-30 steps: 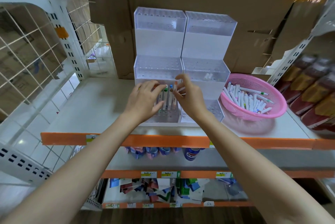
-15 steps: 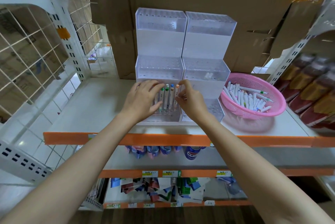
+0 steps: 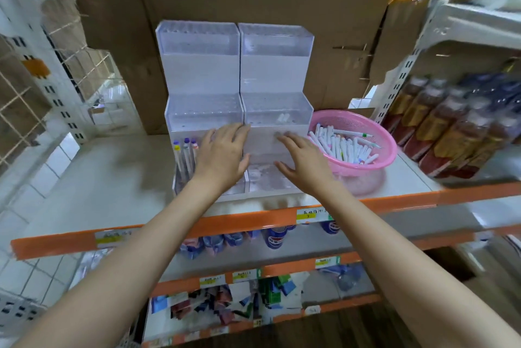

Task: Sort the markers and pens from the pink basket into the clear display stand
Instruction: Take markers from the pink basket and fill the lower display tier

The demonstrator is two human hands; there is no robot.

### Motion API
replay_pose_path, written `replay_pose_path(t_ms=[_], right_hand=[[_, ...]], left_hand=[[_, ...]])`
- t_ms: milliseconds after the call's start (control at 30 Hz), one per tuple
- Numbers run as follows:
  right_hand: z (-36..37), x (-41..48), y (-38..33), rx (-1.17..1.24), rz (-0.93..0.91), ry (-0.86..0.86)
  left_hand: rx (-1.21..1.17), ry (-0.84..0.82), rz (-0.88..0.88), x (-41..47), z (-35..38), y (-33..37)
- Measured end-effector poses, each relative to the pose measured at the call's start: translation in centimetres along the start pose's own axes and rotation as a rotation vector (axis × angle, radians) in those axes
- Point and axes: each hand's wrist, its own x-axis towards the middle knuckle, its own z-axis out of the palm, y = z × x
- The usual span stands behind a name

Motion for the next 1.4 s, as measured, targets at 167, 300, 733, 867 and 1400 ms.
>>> replay_pose_path(t_ms=[167,300,733,867,1400], right_hand=[[-0.5,-0.5,2.4,-0.015,0.009,-0.027],[0.0,0.0,2.2,0.013,-0.020,-0.045],[1.5,2.7,-4.0,-0.003,-0.101,-0.103],[1.6,3.5,-5.8,0.053,-0.080,-0.105],[1.5,3.9,-7.8,0.206,0.104,-0.101]], left_hand=[[-0.010,0.136,-0.036,0.2,1.3,-0.7],[-0.092,0.149,-0.059,0.5,1.1,-0.2],[-0.330,0.039,-0.218,1.0,0.1,-1.5],[-0.302,0.032,-0.173,0.2,-0.3,-1.7],[-0.164,0.021,-0.106,-1.5,-0.9,-3.8]])
